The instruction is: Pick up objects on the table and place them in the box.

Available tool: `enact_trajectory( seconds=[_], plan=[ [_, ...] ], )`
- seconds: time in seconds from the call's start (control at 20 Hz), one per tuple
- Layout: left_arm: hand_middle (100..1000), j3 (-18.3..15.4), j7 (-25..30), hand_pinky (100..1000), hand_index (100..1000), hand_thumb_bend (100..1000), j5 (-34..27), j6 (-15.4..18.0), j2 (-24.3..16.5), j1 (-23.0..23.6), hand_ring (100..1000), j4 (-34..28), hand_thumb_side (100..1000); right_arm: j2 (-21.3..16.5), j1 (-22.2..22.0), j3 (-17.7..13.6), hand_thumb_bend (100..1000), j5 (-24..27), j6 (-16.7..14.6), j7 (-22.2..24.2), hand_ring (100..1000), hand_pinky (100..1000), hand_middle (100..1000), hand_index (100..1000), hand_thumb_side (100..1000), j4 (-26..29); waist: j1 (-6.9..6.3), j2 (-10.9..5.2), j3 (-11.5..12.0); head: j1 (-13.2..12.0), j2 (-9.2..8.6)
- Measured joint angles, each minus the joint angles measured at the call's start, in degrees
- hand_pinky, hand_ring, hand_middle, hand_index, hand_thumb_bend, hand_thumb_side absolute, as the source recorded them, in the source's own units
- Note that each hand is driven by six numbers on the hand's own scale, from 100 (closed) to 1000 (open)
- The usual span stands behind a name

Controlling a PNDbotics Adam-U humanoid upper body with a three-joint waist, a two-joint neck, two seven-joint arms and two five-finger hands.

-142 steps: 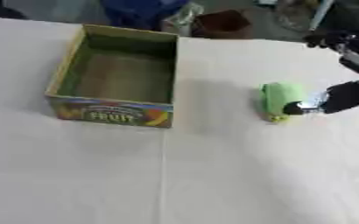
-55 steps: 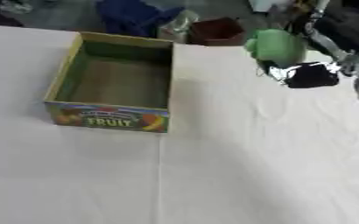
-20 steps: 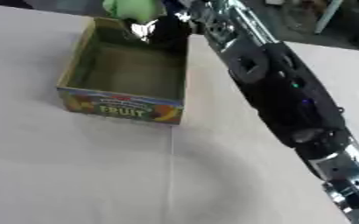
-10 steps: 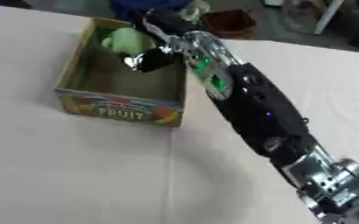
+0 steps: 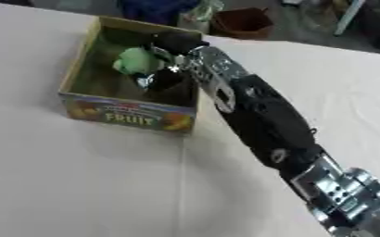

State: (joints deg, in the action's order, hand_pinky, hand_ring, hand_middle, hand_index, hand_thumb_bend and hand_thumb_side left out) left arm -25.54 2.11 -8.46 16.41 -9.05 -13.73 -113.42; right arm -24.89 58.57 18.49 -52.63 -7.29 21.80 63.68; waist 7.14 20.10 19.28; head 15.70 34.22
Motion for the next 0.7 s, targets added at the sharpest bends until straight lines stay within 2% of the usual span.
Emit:
enact_trajectory(
  seconds=[0.05,0.1,0.2,0.3,0.5,0.7],
  plan=[
    [500,0.0,0.0,468,645,100,0.0,0.0,0.0,0.0,458,0.0,765,0.0,0.2,-0.1,720,0.0,-0.2,0.8,919,865,854,972,592,-0.3,0.0,0.0,0.0,0.0,-0.01],
    [500,0.0,0.1,468,645,100,0.0,-0.1,0.0,0.0,458,0.0,765,0.0,0.5,-0.3,802,0.0,-0.3,1.7,940,877,886,992,617,-0.4,0.0,0.0,-0.1,-0.1,-0.01],
    [499,0.0,0.1,468,644,100,0.0,-0.1,0.0,0.0,458,0.0,765,-0.2,1.1,-0.8,884,0.1,-0.2,3.2,963,895,937,1000,617,-0.4,0.0,0.0,-0.2,-0.3,-0.01],
    [499,0.0,0.1,469,644,100,0.0,-0.1,0.0,0.0,458,0.0,766,-0.6,1.4,-1.3,916,0.3,0.0,4.6,994,923,959,1000,611,-0.4,-0.01,0.0,-0.3,-0.4,-0.01],
    [499,0.0,0.1,469,644,100,0.0,-0.1,0.0,0.1,458,0.0,765,-1.7,1.5,-2.4,921,2.4,0.2,7.1,983,934,938,1000,618,-0.1,-0.4,-0.27,-0.8,-0.6,-0.01],
    [499,0.0,-0.1,468,644,100,0.0,-0.3,0.0,0.4,458,0.0,764,-3.7,1.2,-4.0,881,9.0,1.4,8.0,959,935,904,1000,697,3.5,-0.85,-0.87,-1.8,-1.2,0.08]
  ],
)
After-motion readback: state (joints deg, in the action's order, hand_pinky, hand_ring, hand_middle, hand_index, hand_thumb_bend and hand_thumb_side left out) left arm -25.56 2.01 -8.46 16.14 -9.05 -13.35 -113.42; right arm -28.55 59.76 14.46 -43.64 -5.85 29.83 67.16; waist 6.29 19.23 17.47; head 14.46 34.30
